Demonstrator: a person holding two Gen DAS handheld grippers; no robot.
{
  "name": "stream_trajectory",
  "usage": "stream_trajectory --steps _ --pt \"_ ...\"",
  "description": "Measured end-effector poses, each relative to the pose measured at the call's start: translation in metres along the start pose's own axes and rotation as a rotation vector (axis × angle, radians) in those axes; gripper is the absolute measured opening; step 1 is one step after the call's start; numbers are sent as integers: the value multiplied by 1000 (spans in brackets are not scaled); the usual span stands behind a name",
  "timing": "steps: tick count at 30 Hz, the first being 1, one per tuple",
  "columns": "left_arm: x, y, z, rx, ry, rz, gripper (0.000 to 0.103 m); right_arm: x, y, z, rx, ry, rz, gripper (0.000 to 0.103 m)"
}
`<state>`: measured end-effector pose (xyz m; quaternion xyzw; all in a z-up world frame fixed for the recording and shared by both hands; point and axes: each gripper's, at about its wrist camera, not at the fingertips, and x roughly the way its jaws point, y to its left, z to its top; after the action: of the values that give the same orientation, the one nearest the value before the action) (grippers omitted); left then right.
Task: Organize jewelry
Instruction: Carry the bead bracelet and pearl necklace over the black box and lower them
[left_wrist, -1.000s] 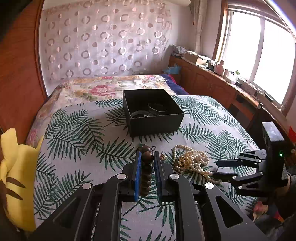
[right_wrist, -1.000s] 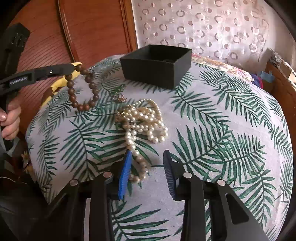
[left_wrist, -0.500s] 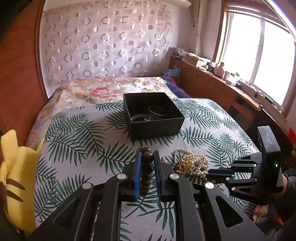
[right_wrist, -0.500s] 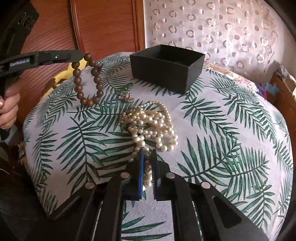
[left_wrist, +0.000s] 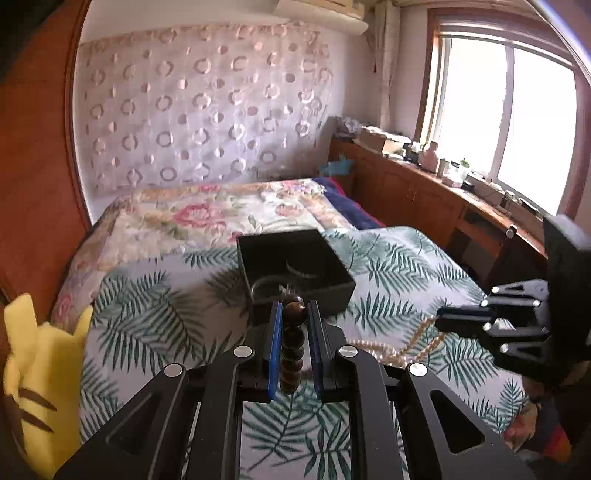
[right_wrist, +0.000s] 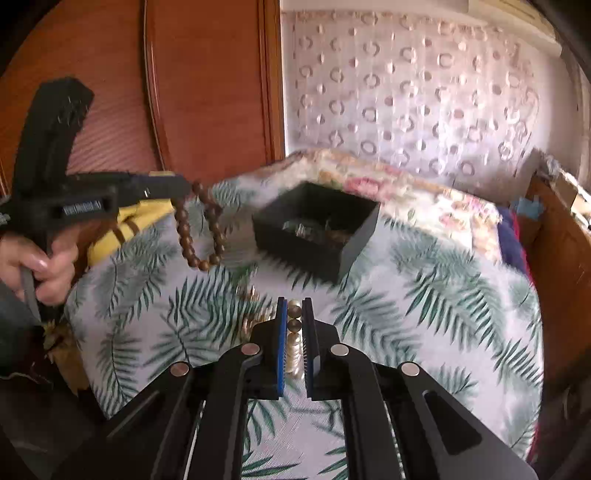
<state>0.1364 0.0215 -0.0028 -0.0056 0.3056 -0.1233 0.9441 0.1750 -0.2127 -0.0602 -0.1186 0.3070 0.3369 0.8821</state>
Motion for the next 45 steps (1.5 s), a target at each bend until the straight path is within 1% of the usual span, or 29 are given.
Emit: stream_trajectory --steps 8,15,23,27,33,38,45 --pt "3 -4 19 17 -32 -8 12 -25 -10 44 -37 -93 -40 8" --pt "7 -6 32 27 -45 -6 12 -37 -15 70 -54 -136 -61 8" --pt "10 -5 42 33 -56 -4 12 -60 -16 106 -88 -217 -81 8" --pt "13 -5 48 37 -62 -3 12 -66 -19 121 -104 -243 -92 8" --pt "21 -3 62 43 -70 2 12 -63 -28 149 -98 -261 -91 8" --pt "32 3 75 38 -69 7 12 -52 -33 172 -104 -263 -85 8" --pt "63 13 83 17 -39 11 12 -30 -37 196 -117 -257 -76 8"
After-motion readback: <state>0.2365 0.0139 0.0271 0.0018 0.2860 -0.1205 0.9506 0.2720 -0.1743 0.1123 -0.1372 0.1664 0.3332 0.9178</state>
